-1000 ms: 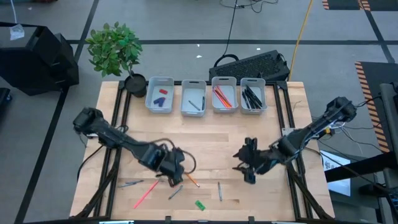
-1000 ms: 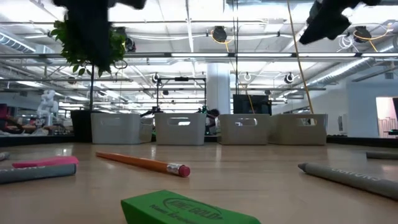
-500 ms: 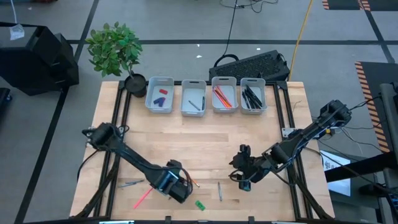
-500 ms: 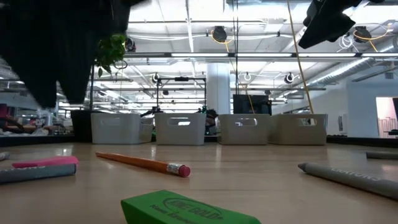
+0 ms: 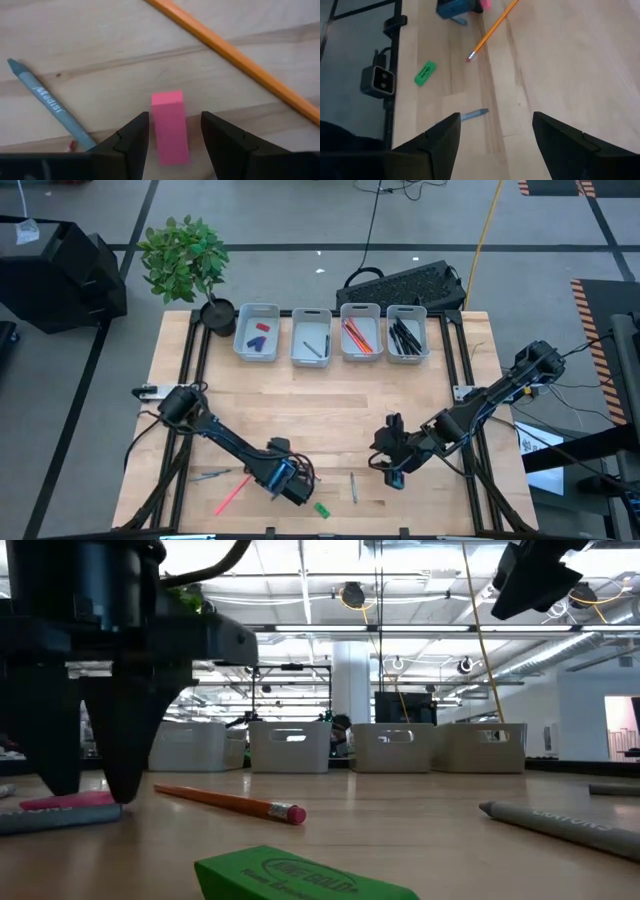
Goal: Sort crayons/erasers/pens/pencils in bins
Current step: Put the pink eraser into the top left gray bin
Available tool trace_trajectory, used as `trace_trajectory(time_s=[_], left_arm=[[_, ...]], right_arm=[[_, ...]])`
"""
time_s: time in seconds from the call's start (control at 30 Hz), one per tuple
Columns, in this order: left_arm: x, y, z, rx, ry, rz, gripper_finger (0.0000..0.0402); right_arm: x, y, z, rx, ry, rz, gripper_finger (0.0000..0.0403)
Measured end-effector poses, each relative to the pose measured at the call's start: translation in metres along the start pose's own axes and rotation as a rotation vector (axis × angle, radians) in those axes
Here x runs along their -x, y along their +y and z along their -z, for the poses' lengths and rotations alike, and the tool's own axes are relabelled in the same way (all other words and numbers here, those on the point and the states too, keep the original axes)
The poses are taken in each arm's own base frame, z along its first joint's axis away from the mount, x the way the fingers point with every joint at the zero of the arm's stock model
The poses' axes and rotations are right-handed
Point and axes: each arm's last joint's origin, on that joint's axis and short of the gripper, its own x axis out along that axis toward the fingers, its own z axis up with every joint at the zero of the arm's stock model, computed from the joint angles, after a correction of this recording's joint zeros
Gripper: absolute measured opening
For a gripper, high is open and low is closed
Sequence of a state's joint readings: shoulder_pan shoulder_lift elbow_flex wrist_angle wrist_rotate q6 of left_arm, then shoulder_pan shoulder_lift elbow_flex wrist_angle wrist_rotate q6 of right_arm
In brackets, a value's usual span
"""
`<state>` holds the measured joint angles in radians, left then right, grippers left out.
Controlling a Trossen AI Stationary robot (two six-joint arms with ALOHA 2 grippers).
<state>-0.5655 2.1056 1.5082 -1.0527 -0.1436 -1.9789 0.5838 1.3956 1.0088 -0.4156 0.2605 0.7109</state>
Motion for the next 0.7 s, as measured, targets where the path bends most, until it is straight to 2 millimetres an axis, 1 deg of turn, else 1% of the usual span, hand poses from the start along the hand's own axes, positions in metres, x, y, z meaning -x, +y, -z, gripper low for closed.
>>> trace_trajectory(time_s=[0.2, 0.37, 0.43, 0.6, 0.7], left_arm=[[-0.009, 0.008, 0.001, 0.081, 0.014, -0.028, 0.0184], [-0.012, 0.009, 0.006, 0.118, 0.017, -0.004, 0.0177], [-0.012, 0.009, 0.006, 0.126, 0.018, -0.006, 0.0158], [-0.013, 0.009, 0.007, 0.129, 0.016, -0.009, 0.0087], [-0.013, 0.010, 0.007, 0.128, 0.015, -0.010, 0.0057]], right_arm=[[0.000, 0.001, 0.001, -0.010, 0.020, -0.023, 0.0240], [0.000, 0.000, 0.001, -0.009, 0.023, -0.020, 0.0240], [0.000, 0.000, 0.001, -0.009, 0.024, -0.020, 0.0240], [0.000, 0.000, 0.001, -0.009, 0.024, -0.020, 0.0240], [0.000, 0.000, 0.001, -0.009, 0.024, -0.020, 0.0240]])
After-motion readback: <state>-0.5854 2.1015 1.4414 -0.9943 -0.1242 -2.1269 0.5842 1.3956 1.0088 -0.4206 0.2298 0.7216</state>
